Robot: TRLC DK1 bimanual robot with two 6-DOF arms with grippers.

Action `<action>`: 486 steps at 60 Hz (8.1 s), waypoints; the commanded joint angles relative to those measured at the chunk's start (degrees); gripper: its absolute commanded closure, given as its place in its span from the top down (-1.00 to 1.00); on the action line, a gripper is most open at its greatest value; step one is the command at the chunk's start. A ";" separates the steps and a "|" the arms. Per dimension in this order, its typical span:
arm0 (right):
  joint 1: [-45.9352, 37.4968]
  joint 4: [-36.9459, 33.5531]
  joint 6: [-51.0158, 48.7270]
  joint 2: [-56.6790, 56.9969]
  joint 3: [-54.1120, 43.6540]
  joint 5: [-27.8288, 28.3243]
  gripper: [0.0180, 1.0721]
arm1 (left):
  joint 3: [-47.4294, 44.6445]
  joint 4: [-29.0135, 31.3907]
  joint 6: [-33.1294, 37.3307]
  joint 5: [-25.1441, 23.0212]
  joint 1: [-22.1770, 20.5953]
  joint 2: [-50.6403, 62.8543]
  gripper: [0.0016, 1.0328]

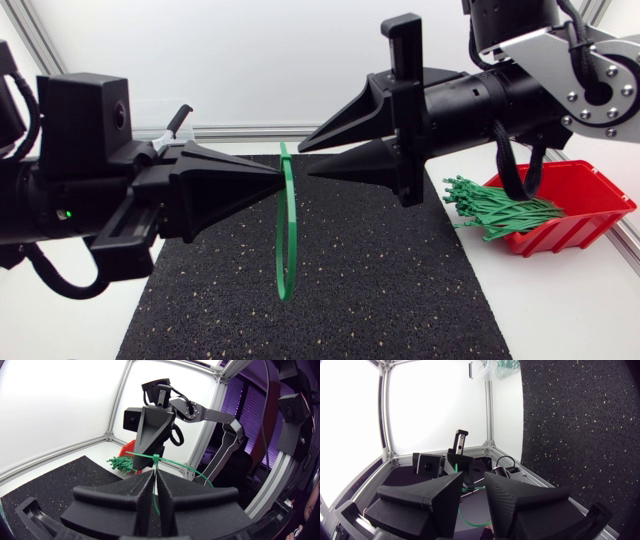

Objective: Take a green cable tie from the red box, thread the tail through the head to close it, then place it in the transparent bin on the left.

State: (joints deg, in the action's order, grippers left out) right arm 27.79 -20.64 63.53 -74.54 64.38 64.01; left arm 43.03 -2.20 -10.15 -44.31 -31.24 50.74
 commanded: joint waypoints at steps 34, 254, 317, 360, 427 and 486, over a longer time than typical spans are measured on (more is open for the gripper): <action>1.56 0.34 -4.11 -1.57 -0.13 5.69 -0.30 | -1.63 -0.79 3.30 2.30 -1.80 2.26 -0.85; 2.97 5.00 -2.36 -7.72 -0.66 -3.80 -0.89 | -3.39 3.87 6.55 13.29 -12.96 -3.02 -0.93; -7.40 -13.90 -47.44 -1.48 -4.79 -55.83 0.91 | 22.63 21.27 22.63 19.71 44.78 10.08 -0.93; -1.34 -18.64 -44.72 8.54 -11.47 -61.20 0.91 | 93.56 63.63 16.66 42.12 43.90 71.43 -0.93; -2.48 -29.54 -46.30 25.41 -14.99 -62.51 0.91 | 83.45 84.64 14.02 44.40 38.63 57.01 0.94; -30.43 -5.81 -63.00 43.69 -34.15 -63.04 0.91 | -1.37 23.55 17.27 41.68 41.00 3.49 0.92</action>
State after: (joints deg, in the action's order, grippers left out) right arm -1.72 -28.23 1.74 -32.16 32.86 1.04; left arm 46.44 24.82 6.24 -2.44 9.28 57.91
